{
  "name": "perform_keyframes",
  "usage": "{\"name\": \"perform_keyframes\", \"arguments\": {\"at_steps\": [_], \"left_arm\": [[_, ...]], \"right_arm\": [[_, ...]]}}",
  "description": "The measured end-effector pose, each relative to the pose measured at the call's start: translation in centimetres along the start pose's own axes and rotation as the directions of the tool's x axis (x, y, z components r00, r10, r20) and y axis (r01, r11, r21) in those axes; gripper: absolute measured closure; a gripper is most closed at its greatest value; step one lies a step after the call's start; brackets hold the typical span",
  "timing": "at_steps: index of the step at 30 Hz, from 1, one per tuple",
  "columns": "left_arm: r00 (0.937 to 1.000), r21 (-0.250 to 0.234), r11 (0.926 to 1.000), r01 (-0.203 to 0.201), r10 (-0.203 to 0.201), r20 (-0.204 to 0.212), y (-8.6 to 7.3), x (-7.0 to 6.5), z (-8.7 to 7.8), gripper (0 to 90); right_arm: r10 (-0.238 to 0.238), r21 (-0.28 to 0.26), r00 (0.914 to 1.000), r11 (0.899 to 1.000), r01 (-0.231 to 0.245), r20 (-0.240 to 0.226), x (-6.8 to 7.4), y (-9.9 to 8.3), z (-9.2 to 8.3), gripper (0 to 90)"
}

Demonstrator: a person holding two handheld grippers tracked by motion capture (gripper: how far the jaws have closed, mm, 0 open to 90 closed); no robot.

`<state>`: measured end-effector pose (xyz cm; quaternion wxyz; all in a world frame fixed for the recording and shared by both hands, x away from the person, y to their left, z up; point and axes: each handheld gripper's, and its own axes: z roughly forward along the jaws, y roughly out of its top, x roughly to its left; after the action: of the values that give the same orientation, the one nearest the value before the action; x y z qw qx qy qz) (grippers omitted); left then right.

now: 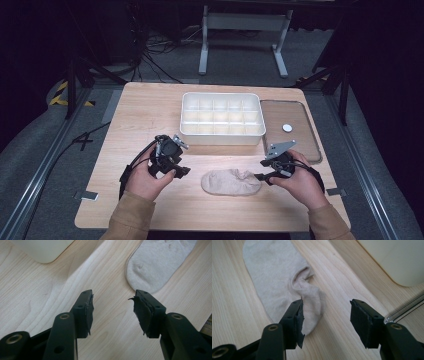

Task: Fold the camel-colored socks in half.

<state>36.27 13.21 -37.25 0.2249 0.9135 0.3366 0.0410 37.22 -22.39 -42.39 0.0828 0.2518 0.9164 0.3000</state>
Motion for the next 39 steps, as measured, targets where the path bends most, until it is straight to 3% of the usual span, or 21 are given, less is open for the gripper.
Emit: {"name": "perform_keyframes", "arguments": {"at_steps": [3,4,6,7,8,10,11,13,21,30,33,35,37,39], "left_arm": [[0.9999,-0.002,0.9999,-0.016,0.016,0.006,0.1,-0.1,0.0,49.4],[0.9993,-0.002,0.9994,-0.034,0.034,0.014,0.2,-0.3,0.0,49.7],[0.9991,0.007,0.9995,-0.032,0.032,0.026,0.1,-0.6,0.2,47.6],[0.999,0.007,0.9993,-0.038,0.038,0.025,0.1,-0.8,0.2,46.9],[0.9987,0.008,0.999,-0.044,0.044,0.024,0.1,-0.9,0.2,49.0],[0.9984,0.006,0.9987,-0.05,0.05,0.027,0.2,-1.1,0.2,49.1],[0.9985,0.006,0.9989,-0.046,0.046,0.03,0.2,-1.2,0.1,50.1],[0.9981,-0.003,0.999,-0.045,0.045,0.041,0.3,-1.2,0.0,49.8],[0.9978,-0.014,0.9995,-0.029,0.03,0.059,0.4,-1.3,-0.1,43.8],[0.996,-0.019,0.9997,-0.013,0.015,0.088,0.5,-1.5,0.2,42.6],[0.9917,-0.004,0.9991,0.043,-0.042,0.121,0.3,-1.3,0.5,36.0],[0.987,-0.022,0.9972,0.071,-0.067,0.146,0.1,-1.5,0.6,36.9],[0.9857,-0.031,0.9969,0.072,-0.066,0.155,0.0,-1.6,0.8,37.5],[0.9882,-0.037,0.9967,0.072,-0.066,0.138,0.0,-1.8,0.9,39.1]], "right_arm": [[0.016,-0.02,0.9999,1.0,-0.016,0.001,0.1,-0.1,-0.1,49.4],[0.031,-0.02,0.9995,0.999,-0.031,-0.003,0.2,-0.1,-0.1,52.0],[0.084,-0.023,0.9962,0.996,-0.084,-0.025,0.4,-0.1,0.0,57.9],[0.126,-0.023,0.9911,0.992,-0.127,-0.044,0.6,0.0,0.0,63.4],[0.201,-0.023,0.9773,0.979,-0.203,-0.067,0.8,0.0,-0.1,68.0],[0.258,-0.04,0.9625,0.964,-0.262,-0.084,1.0,0.1,-0.1,77.3],[0.26,-0.04,0.9619,0.964,-0.264,-0.085,1.1,0.3,0.0,80.5],[0.238,-0.031,0.9693,0.97,-0.24,-0.063,1.5,0.5,0.1,83.9],[0.143,-0.024,0.9878,0.989,-0.145,-0.06,2.7,1.3,1.1,89.4],[0.125,-0.063,0.9889,0.989,-0.13,-0.081,3.9,2.1,2.8,89.5],[0.142,-0.071,0.985,0.986,-0.15,-0.097,4.2,2.2,3.3,89.0],[0.158,-0.071,0.982,0.984,-0.166,-0.103,4.5,2.1,3.8,88.1],[0.156,-0.066,0.9826,0.984,-0.163,-0.101,4.8,2.1,4.3,88.0],[0.147,-0.067,0.984,0.986,-0.154,-0.101,5.0,2.1,4.5,87.9]]}}
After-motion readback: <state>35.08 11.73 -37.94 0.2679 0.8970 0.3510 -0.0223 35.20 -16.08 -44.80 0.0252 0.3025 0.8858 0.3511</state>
